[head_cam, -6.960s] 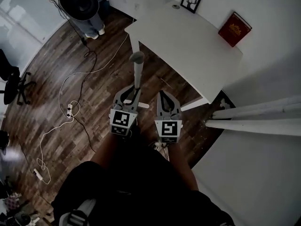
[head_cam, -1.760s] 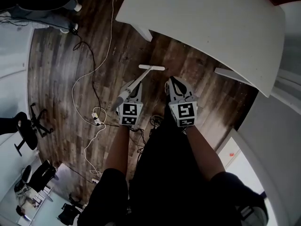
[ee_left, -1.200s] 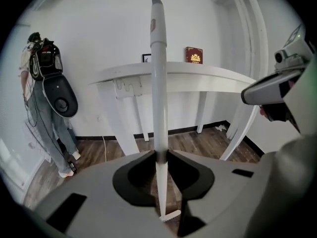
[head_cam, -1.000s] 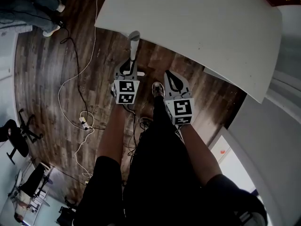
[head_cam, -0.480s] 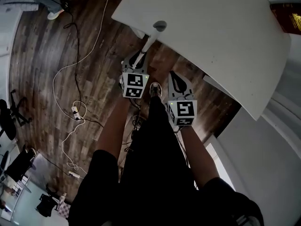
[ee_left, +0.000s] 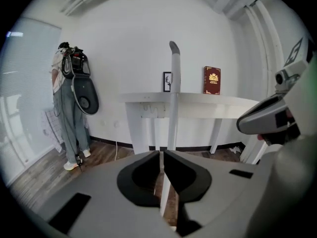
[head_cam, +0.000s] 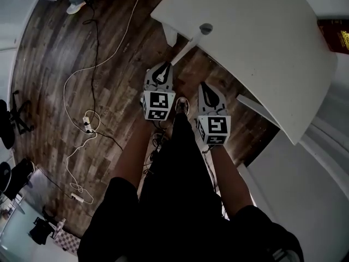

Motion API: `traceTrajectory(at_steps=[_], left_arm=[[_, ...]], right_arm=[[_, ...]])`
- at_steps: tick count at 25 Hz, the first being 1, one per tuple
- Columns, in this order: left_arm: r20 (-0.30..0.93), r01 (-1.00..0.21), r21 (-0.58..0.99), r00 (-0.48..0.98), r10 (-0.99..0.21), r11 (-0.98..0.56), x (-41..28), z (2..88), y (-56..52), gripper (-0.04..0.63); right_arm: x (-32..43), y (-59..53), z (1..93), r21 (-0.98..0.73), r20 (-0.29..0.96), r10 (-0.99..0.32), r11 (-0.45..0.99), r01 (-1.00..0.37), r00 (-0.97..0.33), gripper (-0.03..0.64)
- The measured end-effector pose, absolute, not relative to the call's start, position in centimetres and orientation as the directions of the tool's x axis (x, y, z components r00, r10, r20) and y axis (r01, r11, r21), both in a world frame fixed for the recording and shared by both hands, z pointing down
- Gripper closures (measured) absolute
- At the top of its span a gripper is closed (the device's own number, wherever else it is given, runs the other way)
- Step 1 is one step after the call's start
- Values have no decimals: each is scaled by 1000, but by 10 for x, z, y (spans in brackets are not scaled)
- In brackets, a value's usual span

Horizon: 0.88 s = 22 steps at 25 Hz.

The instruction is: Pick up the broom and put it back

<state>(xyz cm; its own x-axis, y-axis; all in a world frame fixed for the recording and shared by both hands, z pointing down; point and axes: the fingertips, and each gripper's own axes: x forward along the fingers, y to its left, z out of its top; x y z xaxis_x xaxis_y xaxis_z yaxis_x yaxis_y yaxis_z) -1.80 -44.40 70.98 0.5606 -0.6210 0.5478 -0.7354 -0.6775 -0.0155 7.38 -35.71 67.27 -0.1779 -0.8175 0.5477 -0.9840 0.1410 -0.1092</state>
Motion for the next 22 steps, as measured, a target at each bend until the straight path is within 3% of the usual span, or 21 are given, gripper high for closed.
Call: traceTrajectory(at_steps=[5,15,22], left_arm=[[499,-758,-7,562,-660,-652,-50,666,-408,592],[487,-844,-52,446,-751,-535,-149,577,-310,594],[435,-857,-16,457,-776,-514,-169,516,-236,594]], right_arm=[[46,-354,654,-116,522,-829,163,-980,-199,594],[-40,-304,570,-102,434,-855,266,-959,-283,594],[-78,-228,515,-66,394,-871,292,-954,-294,595]])
